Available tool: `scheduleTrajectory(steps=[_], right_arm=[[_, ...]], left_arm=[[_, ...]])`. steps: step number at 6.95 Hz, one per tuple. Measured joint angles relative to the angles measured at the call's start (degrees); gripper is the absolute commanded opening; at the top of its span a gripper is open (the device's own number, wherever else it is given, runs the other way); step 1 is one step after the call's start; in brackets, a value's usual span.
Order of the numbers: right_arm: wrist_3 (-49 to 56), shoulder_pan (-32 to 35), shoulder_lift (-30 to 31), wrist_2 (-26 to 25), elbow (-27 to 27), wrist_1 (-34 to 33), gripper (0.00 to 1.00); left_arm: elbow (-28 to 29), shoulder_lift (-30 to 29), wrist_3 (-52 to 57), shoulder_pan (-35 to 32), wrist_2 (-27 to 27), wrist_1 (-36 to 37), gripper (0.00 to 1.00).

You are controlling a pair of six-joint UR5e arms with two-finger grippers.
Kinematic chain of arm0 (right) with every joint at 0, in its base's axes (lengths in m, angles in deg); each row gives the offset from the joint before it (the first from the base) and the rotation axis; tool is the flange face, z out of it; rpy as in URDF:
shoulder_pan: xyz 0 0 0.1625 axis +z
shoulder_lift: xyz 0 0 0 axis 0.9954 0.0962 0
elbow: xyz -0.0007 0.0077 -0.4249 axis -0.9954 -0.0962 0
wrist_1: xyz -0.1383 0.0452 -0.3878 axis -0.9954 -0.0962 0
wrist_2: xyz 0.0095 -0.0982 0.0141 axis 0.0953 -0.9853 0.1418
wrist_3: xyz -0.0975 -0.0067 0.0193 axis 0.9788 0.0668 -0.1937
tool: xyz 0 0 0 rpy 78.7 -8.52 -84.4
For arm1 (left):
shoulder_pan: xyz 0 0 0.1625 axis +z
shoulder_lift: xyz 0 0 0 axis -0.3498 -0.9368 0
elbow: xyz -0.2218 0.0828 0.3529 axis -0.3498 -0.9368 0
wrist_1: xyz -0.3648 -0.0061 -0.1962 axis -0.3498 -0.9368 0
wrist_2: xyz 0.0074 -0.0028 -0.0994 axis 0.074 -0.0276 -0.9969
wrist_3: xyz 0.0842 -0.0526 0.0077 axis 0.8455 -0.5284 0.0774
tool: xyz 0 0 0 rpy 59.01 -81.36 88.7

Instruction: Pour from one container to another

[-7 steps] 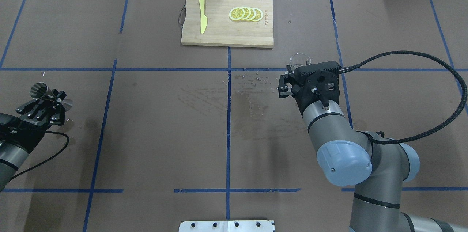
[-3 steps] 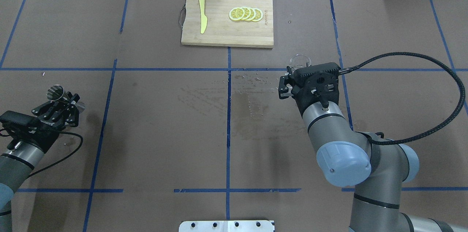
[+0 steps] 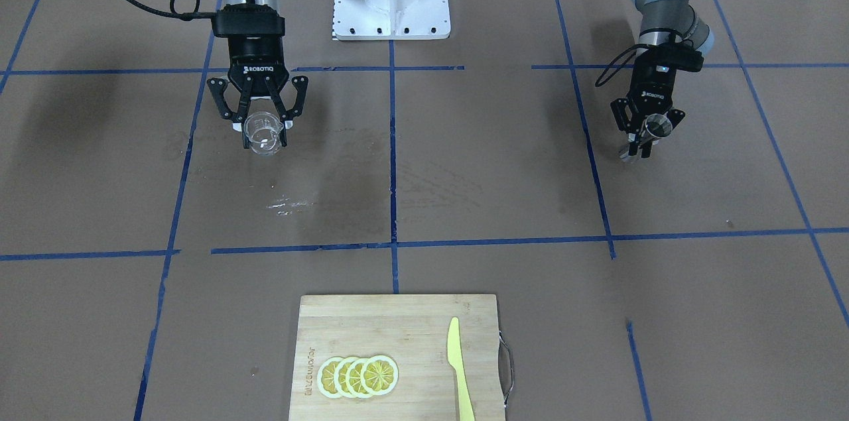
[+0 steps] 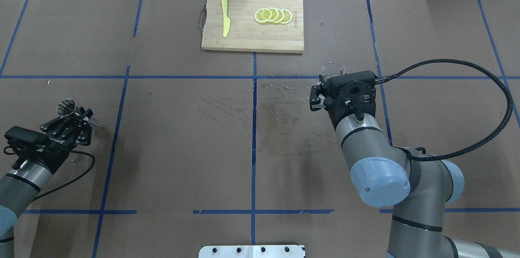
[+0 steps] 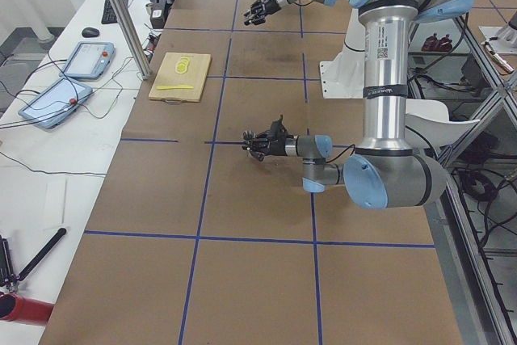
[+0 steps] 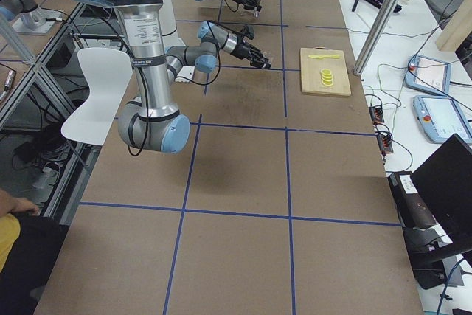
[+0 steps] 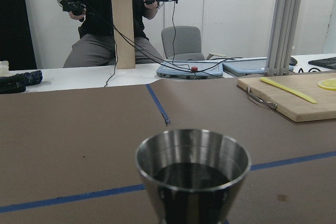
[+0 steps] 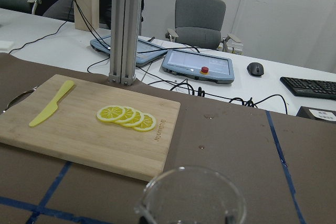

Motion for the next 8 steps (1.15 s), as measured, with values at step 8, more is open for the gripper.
scheduleTrajectory(steps=[8], right_arm=[[0.00,-0.13,-0.09,0.00,-0.51,0.07,0.00]], left_arm=[[1.98,-1.84,0.01,0.76,-0.09,0.00,0.04]])
